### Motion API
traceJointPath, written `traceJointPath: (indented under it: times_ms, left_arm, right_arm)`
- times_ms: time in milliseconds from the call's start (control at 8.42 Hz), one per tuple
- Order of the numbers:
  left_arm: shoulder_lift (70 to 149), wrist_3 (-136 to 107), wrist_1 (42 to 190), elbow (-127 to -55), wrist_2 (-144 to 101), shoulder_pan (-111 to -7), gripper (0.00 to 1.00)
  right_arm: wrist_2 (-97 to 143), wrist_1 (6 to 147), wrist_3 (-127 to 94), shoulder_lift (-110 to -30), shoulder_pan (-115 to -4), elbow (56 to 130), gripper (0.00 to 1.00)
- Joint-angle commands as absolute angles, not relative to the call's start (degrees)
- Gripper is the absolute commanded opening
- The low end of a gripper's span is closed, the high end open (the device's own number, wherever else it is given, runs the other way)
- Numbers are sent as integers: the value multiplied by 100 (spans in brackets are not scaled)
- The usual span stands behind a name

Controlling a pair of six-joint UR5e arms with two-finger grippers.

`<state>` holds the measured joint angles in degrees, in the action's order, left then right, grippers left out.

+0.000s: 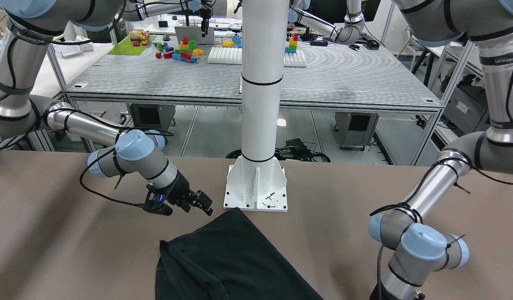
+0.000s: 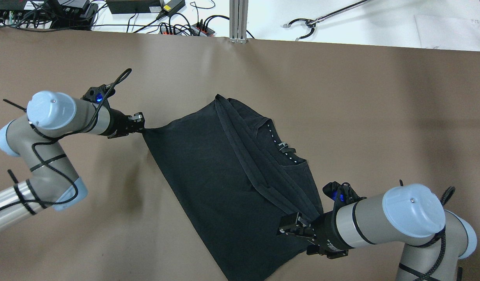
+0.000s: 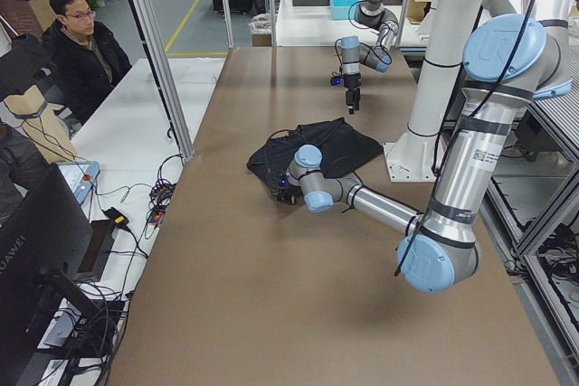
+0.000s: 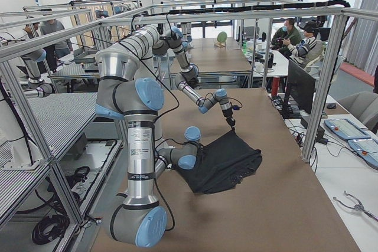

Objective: Fold clothes
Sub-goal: 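Pull the held corner away from the robot with the left gripper, straightening the shirt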

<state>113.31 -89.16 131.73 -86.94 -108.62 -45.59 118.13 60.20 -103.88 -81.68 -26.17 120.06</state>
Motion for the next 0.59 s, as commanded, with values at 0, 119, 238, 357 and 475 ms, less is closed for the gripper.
traceJointPath:
  times_ms: [0, 119, 238, 357, 475]
  left_arm:
    - [13448, -8824, 13113, -6565, -11004, -5035, 0]
    - [14039, -8798, 13122, -5800, -10987, -5114, 0]
    - [14724, -8763, 13148, -4957, -10917, -5176, 0]
    - [15322, -8763, 13175, -4165, -10638, -5168, 0]
    - [15598, -8737, 13192, -3827, -10591, -5159, 0]
  right_arm:
    - [11733, 6021, -10362, -8156, -2821, 12006, 95]
    - [11646, 6021, -10319, -8156, -2830, 12006, 95]
    - [11576, 6029, -10318, -8165, -2830, 11997, 95]
    - [11506, 6029, -10310, -8165, -2830, 11997, 95]
    - [11366, 6029, -10310, -8156, -2821, 11988, 95]
